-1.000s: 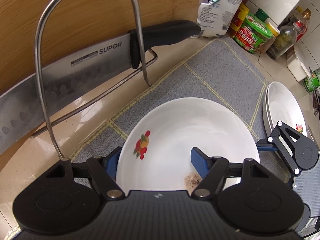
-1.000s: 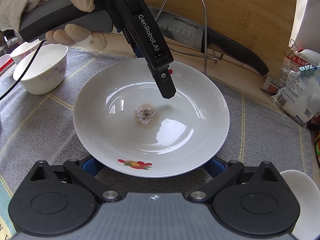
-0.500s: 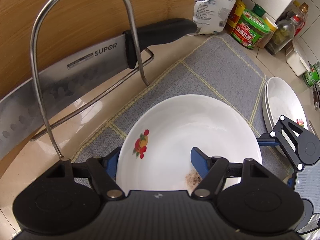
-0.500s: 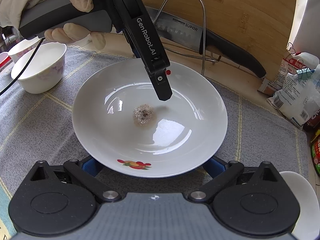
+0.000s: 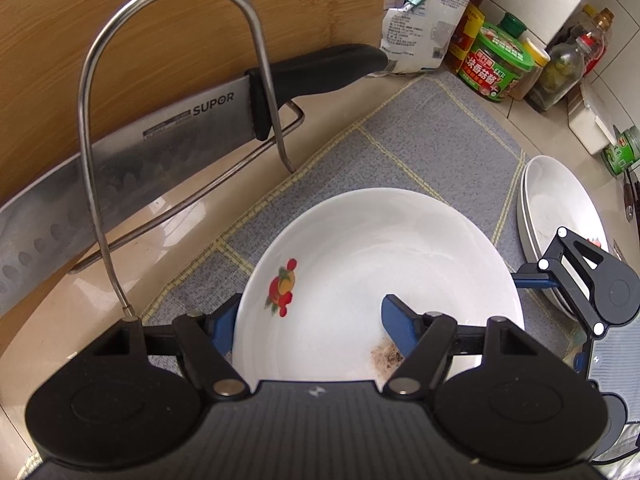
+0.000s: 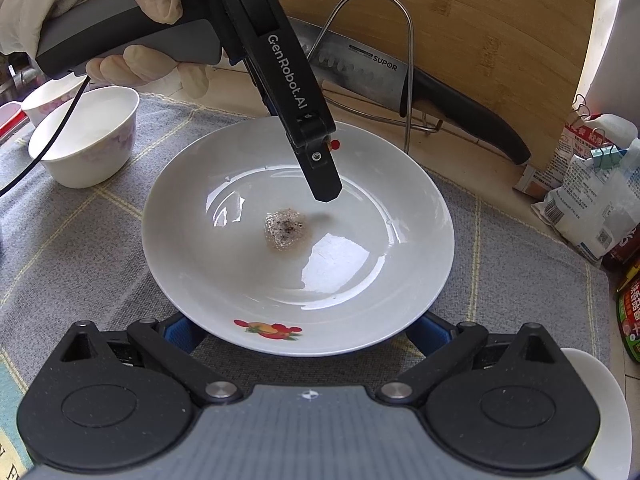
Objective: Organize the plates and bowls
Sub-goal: 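Lift the stained plate with the left gripper toward the plate stack, then lower the stained plate onto the plate stack and open the left gripper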
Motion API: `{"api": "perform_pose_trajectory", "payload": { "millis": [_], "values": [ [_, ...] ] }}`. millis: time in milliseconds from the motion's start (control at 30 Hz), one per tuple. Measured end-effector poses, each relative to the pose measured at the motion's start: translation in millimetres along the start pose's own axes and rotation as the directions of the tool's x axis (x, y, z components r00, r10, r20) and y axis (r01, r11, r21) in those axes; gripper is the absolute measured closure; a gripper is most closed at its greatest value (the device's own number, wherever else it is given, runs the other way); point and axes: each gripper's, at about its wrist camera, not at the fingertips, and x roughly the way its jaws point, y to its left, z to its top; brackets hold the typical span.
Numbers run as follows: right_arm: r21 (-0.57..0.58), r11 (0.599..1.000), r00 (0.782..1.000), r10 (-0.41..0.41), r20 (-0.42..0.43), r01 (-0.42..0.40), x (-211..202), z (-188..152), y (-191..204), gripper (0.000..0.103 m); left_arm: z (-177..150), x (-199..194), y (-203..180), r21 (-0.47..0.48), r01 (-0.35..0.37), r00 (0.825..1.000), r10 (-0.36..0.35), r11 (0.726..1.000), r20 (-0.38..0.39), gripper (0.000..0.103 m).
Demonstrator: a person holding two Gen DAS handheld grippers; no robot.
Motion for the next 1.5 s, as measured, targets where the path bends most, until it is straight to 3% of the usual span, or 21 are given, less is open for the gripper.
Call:
{"api": "perform_pose_trajectory", "payload": {
  "millis": [1067, 1500],
  "values": [
    [-0.005, 1.0, 0.999, 0.009, 0.039, -0.009, -65, -15, -2, 0.0, -10, -47, -57, 0.032, -0.045, 0.998, 0.043, 0.998, 0.055, 0.031],
    [0.062, 0.997, 0.997, -0.055, 0.046, 0.053, -96, -40, -25, 0.0, 13, -35, -102, 0.129, -0.02, 0.999, 0.013, 0.991, 0.051, 0.031]
  ]
}}
